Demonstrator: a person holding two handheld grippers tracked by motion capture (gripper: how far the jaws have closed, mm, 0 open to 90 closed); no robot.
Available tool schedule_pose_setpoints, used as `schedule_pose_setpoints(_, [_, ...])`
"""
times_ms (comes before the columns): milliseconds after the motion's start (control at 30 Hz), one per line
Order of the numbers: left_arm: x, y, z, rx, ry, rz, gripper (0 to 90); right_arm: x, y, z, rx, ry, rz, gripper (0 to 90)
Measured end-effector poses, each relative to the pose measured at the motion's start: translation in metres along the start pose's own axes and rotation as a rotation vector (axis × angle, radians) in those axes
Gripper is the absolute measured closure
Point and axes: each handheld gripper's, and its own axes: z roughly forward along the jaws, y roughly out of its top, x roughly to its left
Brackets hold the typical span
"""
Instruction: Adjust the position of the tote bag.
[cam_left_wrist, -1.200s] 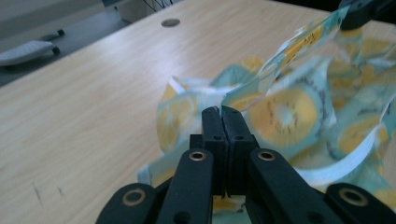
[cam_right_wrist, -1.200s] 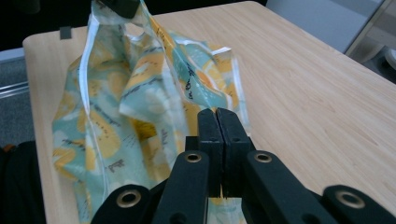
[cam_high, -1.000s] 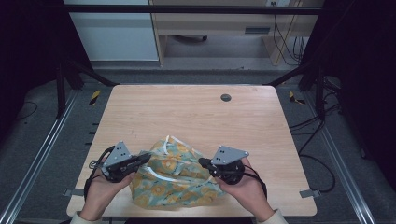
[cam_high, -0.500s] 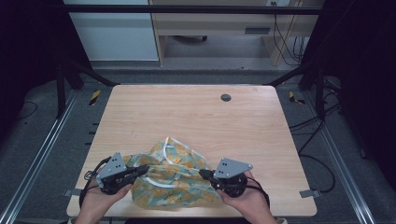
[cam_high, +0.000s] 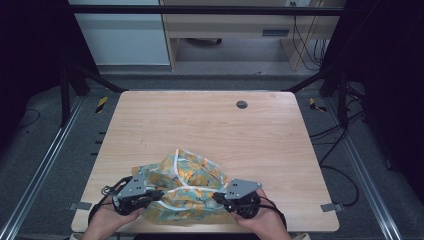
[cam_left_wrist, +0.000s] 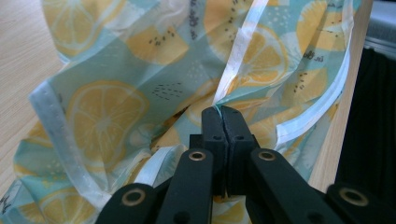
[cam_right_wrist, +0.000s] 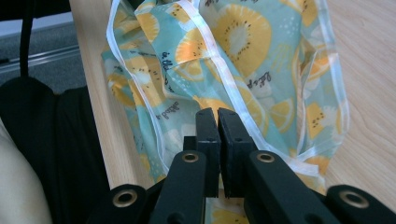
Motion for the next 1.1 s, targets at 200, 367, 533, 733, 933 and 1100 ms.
schedule_pose_setpoints(200, [-0.003,-0.002,0.007,0.076,-0.050,0.051,89.6,0.001,-0.005,0.000,0.019,0.008,0.012,79.8])
schedule_pose_setpoints(367, [-0.007,-0.002,0.019,0.141,-0.054,0.076,89.6,0.002,-0.004,0.002,0.021,0.012,0.011,63.8])
schedule_pose_setpoints(533, [-0.008,-0.003,0.023,0.157,-0.044,0.078,89.6,0.002,0.004,-0.003,-0.004,0.000,0.000,54.5])
schedule_pose_setpoints(733, [-0.007,-0.003,0.027,0.188,-0.034,0.085,89.6,-0.009,0.007,-0.017,-0.048,-0.037,0.038,52.3])
schedule_pose_setpoints(933, [-0.007,-0.003,0.028,0.195,-0.022,0.088,89.4,-0.024,0.012,-0.021,-0.072,-0.086,0.099,53.5])
schedule_pose_setpoints(1100, [-0.002,-0.005,0.024,0.180,0.020,0.069,88.4,-0.015,0.002,-0.010,-0.002,-0.054,0.068,52.6])
